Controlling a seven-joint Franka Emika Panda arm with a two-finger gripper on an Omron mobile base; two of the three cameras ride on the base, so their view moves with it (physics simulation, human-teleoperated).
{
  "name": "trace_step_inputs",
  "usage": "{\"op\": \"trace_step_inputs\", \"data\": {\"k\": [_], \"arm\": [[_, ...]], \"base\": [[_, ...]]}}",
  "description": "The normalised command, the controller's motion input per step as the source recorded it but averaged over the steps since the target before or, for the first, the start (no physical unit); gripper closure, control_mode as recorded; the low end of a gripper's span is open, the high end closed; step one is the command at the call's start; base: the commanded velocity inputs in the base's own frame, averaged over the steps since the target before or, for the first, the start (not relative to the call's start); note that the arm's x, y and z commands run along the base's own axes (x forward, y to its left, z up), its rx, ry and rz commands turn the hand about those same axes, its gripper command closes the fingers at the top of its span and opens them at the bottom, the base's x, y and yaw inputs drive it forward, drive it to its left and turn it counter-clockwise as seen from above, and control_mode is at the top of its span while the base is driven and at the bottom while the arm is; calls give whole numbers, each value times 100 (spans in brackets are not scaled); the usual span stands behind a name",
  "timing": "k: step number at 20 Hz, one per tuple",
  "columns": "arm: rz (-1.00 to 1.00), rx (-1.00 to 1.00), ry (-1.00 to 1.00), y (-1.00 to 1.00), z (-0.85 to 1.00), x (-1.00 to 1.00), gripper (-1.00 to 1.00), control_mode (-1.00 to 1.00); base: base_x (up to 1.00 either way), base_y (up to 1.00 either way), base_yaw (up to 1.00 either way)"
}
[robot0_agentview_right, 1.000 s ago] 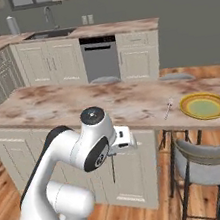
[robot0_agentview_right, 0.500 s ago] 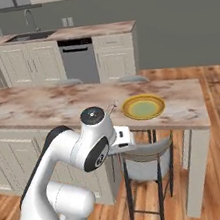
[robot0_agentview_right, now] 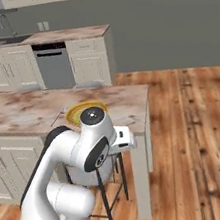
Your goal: Take the fork and place it on the left side of the plate. Then take the spoon and place it on the right side of the plate. Make sure they're directly next to the plate.
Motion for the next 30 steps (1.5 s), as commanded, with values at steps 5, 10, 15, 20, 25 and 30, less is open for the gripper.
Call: {"op": "trace_step_inputs", "data": {"k": [5,10,15,20,25,30], "arm": [[0,0,0,0,0,0,100,100],[0,0,0,0,0,0,100,100],[0,0,0,0,0,0,100,100],[0,0,0,0,0,0,100,100],[0,0,0,0,0,0,100,100],[0,1,3,20,-2,24,100,-100]], "base": [[72,-66,-10],[48,-8,-13],[-10,31,-9],[-1,55,-8],[10,71,-2],[31,36,0]]}}
